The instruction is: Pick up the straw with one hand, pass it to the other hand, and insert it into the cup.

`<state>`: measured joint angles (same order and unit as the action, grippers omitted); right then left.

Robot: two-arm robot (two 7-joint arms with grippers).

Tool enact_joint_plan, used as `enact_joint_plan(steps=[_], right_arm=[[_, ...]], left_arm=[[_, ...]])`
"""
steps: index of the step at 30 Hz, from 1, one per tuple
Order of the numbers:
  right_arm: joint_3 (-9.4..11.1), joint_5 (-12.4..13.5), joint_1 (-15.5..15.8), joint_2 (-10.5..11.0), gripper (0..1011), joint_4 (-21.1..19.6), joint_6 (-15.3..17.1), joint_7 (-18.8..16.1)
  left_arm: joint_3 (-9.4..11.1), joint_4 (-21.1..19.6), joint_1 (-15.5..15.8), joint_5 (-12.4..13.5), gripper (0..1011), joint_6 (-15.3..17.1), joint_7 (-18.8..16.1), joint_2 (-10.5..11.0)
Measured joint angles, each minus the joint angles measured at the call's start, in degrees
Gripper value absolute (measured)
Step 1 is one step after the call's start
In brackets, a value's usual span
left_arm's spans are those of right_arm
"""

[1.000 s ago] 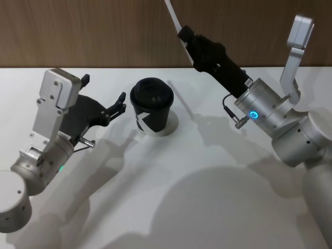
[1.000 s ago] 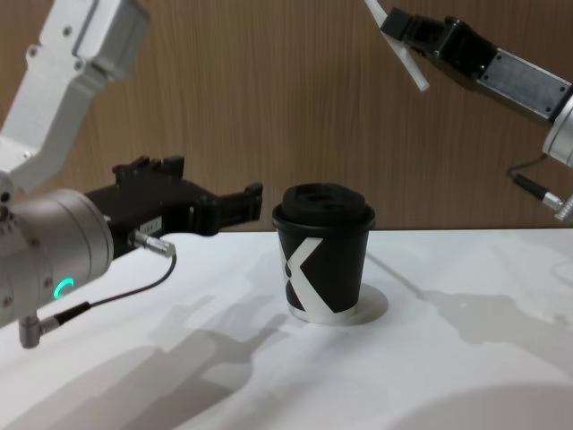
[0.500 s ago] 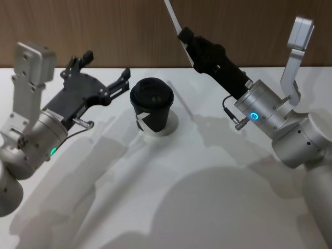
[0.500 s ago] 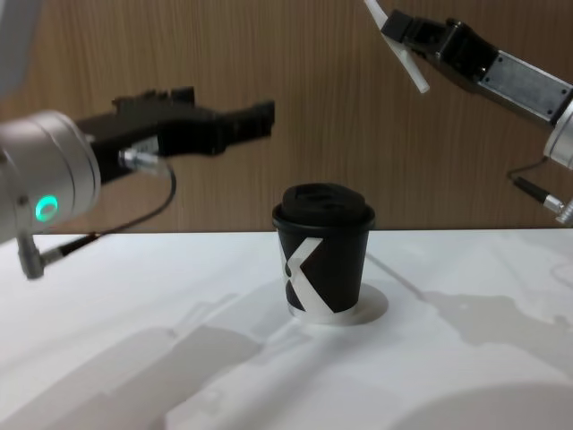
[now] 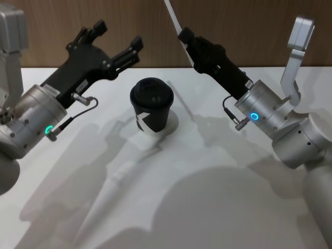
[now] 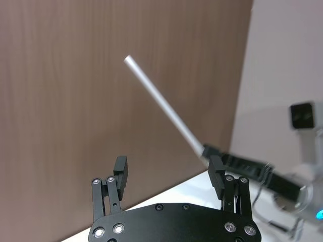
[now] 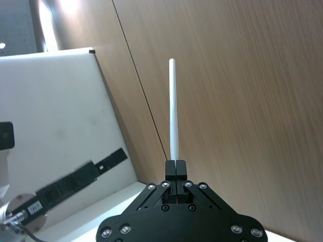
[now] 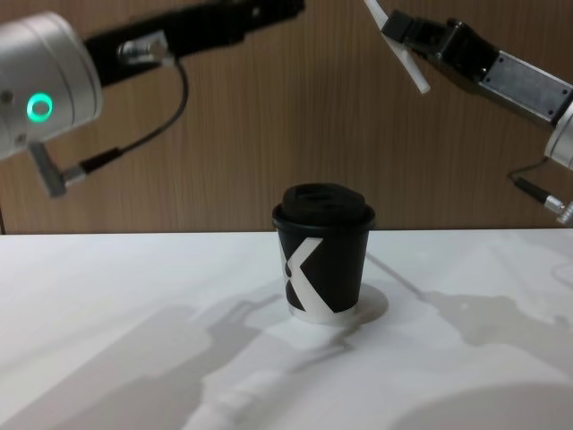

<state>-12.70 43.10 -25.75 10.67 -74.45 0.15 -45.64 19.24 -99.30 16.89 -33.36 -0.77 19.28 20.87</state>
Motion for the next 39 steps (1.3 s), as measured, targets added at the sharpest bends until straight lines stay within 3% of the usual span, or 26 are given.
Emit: enact_joint_plan(steps=[14, 23, 33, 39], right_arm=[[0.00, 0.04, 0.04, 0.00, 7, 0.00, 0.03, 0.00], [0.00, 0.05, 0.04, 0.00, 7, 0.00, 0.03, 0.00], [0.00, 0.05, 0.04, 0.00, 7, 0.01, 0.02, 0.01], [0.00, 0.05, 0.04, 0.00, 7, 0.00, 0.02, 0.00]], left_arm=[[0.49, 2.81, 5.44, -11.45, 1003, 4.50, 7.41, -3.26], [1.40, 8.42, 10.81, -19.01, 1003, 9.62, 9.76, -7.22], [1.57, 13.10, 14.46, -23.98, 1003, 12.89, 10.34, -9.71], [1.50, 14.90, 15.75, -25.68, 1003, 13.81, 10.42, -10.38]])
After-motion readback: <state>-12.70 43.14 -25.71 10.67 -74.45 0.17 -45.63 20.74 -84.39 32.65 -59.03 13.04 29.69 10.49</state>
